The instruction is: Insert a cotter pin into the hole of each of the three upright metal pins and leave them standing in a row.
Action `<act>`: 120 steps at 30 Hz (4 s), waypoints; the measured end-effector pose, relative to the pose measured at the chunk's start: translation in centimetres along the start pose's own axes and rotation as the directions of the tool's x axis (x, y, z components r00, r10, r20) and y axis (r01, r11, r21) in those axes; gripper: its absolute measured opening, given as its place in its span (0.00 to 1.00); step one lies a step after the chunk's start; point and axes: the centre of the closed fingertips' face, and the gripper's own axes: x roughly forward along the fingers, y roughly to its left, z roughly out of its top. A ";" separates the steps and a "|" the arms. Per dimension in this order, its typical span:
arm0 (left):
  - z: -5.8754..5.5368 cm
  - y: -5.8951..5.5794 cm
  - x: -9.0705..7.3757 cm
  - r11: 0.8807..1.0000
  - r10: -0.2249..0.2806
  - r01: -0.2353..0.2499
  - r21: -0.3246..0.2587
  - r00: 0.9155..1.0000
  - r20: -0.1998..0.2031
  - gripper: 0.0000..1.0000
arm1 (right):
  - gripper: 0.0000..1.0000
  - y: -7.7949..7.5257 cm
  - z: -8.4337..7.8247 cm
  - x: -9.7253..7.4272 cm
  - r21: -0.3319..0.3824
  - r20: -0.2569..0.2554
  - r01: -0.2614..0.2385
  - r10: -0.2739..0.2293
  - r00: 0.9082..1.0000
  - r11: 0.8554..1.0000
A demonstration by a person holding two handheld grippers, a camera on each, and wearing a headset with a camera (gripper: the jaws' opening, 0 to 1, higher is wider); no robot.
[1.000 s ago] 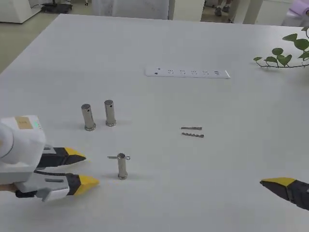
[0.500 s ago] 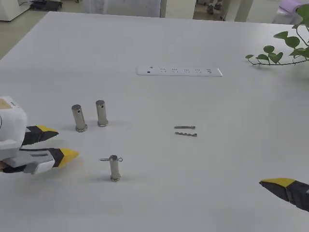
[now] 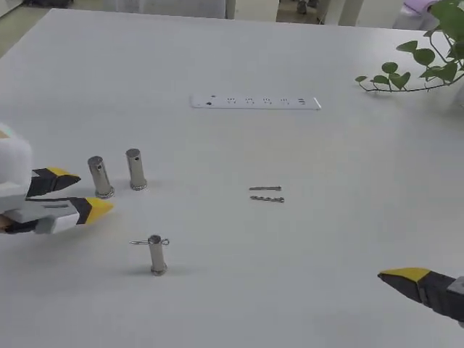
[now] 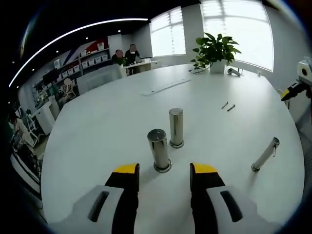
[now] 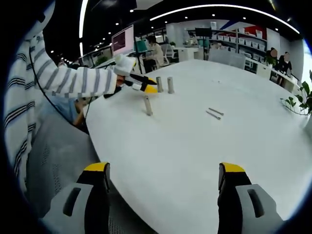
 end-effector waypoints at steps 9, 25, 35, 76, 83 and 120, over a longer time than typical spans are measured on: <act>0.5 0.5 1.3 1.000 -0.001 0.001 0.022 1.000 0.004 0.35 | 0.93 -0.5 -0.1 -0.4 0.036 0.013 0.027 -0.028 1.000 0.999; 0.8 1.0 1.3 0.999 -0.017 0.016 0.028 1.000 0.002 0.12 | 0.91 -0.5 -0.6 -0.4 0.075 0.019 0.047 -0.048 0.999 0.996; 0.8 1.0 1.4 0.999 -0.032 0.032 -0.021 0.999 -0.017 0.11 | 0.90 -0.4 -0.6 -0.5 0.071 0.017 0.047 -0.048 0.999 0.996; 4.9 -3.7 -8.6 0.989 0.042 -0.042 -0.142 0.999 -0.007 0.11 | 0.90 -0.5 0.3 -0.5 -0.014 0.048 -0.026 0.027 0.998 1.000; 4.8 -6.8 -10.6 0.989 0.046 -0.046 -0.140 0.999 -0.010 0.11 | 0.89 -0.2 0.3 -0.7 -0.032 0.053 -0.037 0.038 0.998 0.999; 1.4 -20.1 -4.8 0.993 -0.078 0.070 -0.100 0.994 -0.078 0.11 | 0.89 0.1 -0.8 -1.7 -0.025 0.075 -0.064 0.065 0.995 0.998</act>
